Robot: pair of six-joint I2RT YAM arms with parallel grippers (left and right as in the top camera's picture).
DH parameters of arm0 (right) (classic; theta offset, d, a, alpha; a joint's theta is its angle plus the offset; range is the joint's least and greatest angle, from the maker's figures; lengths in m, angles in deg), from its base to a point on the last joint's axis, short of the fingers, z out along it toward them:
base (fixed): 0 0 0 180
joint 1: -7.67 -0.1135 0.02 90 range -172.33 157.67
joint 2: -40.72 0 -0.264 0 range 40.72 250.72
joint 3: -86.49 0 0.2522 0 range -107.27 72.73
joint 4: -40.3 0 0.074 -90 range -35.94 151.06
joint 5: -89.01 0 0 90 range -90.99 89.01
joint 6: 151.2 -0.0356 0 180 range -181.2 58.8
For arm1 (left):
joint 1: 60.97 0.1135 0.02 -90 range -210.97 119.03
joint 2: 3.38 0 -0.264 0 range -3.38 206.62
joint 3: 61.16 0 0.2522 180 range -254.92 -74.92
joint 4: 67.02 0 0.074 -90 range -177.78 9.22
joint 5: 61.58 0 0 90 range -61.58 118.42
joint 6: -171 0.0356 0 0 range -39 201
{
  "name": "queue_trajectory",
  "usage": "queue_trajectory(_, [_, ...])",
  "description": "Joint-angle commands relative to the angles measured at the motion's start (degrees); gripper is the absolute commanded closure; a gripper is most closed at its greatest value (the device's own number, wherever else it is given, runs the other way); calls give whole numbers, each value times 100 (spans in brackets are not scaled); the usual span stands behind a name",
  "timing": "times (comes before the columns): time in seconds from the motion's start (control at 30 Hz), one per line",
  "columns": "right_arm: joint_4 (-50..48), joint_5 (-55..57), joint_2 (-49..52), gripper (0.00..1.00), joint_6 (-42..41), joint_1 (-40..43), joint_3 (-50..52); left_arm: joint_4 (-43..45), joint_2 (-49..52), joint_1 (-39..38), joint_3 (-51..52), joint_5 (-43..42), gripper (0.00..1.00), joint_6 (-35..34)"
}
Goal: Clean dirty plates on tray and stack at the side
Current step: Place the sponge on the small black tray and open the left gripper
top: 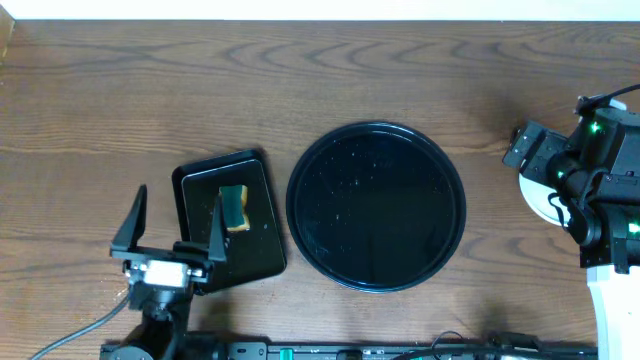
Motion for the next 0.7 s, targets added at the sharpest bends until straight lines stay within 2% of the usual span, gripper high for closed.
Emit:
queue_trajectory(0.0, [7, 0, -9, 1, 87, -48, -85, 140, -162, 28, 125, -101, 9, 76])
queue_trajectory(0.17, [7, 0, -9, 1, 87, -48, -85, 177, -170, 35, 173, -7, 9, 85])
queue_trajectory(0.37, [7, 0, -9, 1, 87, -48, -85, 968, -170, 35, 752, -24, 9, 76])
queue_trajectory(0.67, [7, 0, -9, 1, 87, -48, -85, 1648, -170, 35, 1154, -57, 9, 79])
